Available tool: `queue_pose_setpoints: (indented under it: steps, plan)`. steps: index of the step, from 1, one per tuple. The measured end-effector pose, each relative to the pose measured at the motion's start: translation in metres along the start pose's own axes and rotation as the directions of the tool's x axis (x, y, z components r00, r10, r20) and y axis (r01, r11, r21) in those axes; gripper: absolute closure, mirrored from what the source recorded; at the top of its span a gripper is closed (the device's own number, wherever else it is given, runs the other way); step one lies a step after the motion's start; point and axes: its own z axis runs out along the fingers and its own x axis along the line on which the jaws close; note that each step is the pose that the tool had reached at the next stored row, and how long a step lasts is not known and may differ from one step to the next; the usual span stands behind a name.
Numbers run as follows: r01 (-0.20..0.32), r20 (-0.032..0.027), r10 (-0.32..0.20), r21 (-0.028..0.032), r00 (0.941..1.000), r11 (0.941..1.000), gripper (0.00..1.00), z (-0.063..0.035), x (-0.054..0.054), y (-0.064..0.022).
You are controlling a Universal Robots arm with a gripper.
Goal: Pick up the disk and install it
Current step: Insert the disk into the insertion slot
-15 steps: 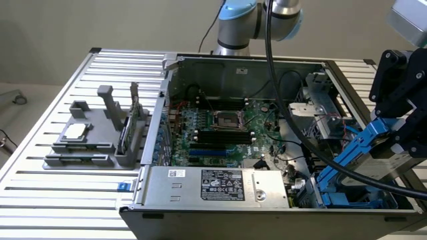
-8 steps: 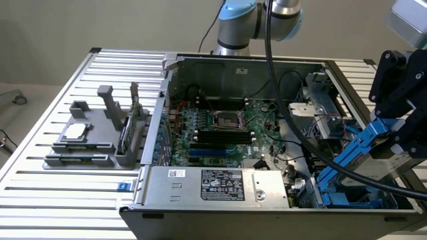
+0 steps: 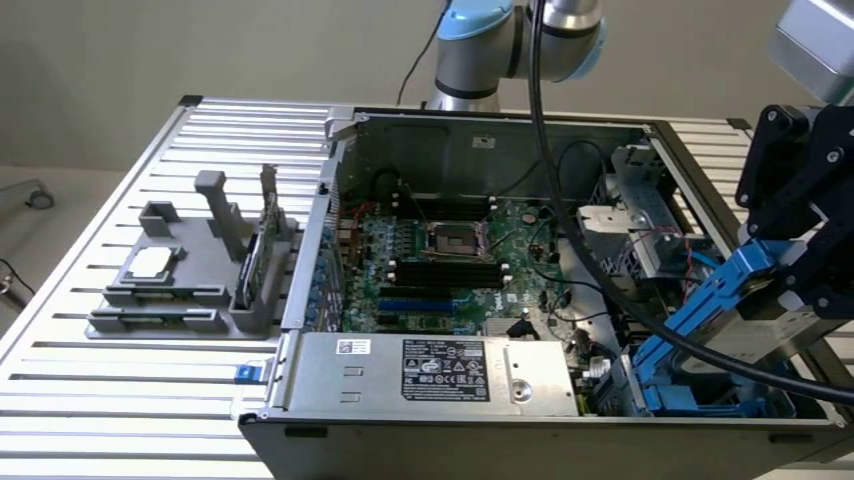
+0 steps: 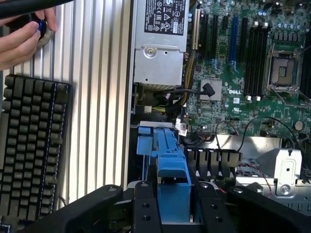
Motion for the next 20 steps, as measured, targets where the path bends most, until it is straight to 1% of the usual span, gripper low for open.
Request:
queue_pose_setpoints:
  steps: [20]
  plan:
    - [0.000,0.0001,0.000,0.0001,1.0000,1.0000,0.67,0.0117,0.001,0.0003]
